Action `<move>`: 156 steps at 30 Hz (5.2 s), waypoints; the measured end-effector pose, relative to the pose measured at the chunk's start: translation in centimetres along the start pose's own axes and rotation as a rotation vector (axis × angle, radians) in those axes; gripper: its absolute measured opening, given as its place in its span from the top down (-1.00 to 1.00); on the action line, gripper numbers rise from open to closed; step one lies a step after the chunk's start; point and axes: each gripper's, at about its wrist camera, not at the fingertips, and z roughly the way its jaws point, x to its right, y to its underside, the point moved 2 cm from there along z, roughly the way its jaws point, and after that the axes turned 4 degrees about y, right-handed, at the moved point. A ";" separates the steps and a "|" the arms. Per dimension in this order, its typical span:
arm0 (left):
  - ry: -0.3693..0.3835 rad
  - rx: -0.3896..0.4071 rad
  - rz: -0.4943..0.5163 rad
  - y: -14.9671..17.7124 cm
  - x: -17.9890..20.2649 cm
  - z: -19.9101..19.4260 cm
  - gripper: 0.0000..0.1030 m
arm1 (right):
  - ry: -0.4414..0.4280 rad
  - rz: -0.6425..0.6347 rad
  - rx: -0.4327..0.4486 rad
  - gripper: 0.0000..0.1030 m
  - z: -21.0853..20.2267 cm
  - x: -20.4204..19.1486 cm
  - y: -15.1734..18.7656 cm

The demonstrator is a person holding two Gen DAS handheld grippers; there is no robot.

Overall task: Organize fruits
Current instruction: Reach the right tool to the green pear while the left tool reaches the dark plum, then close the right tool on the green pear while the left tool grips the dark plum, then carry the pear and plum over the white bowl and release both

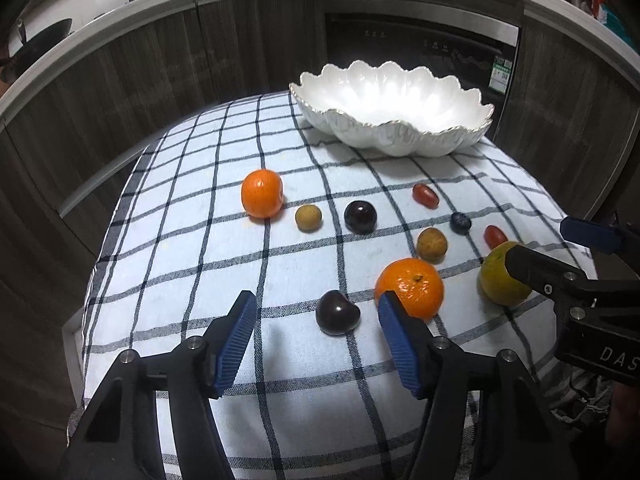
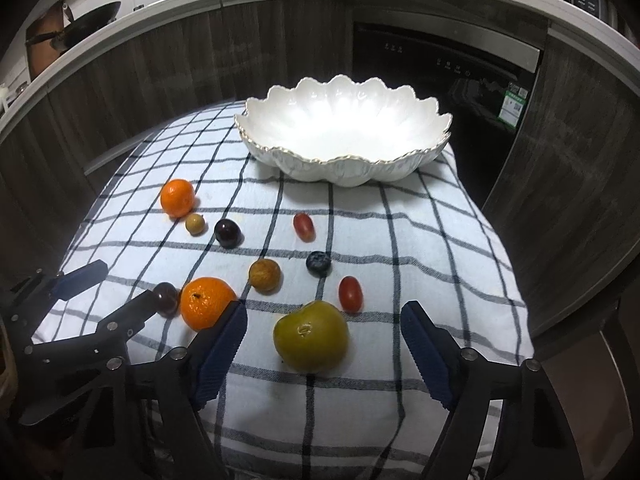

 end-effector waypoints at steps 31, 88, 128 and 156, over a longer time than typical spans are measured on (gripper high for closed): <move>0.054 -0.082 0.022 0.5 0.6 4.0 0.21 | -0.041 0.003 -0.127 -0.24 4.1 -0.5 0.8; 0.081 0.014 0.009 -8.5 1.1 1.7 0.46 | -0.019 0.042 0.061 0.02 1.6 3.3 -8.0; 0.158 0.017 0.123 -20.1 2.6 9.0 0.45 | -0.002 0.053 0.022 0.02 7.2 5.6 -15.9; 0.111 0.124 0.088 -20.9 1.1 5.9 -0.84 | 0.138 0.089 0.167 -0.60 4.0 6.8 -17.6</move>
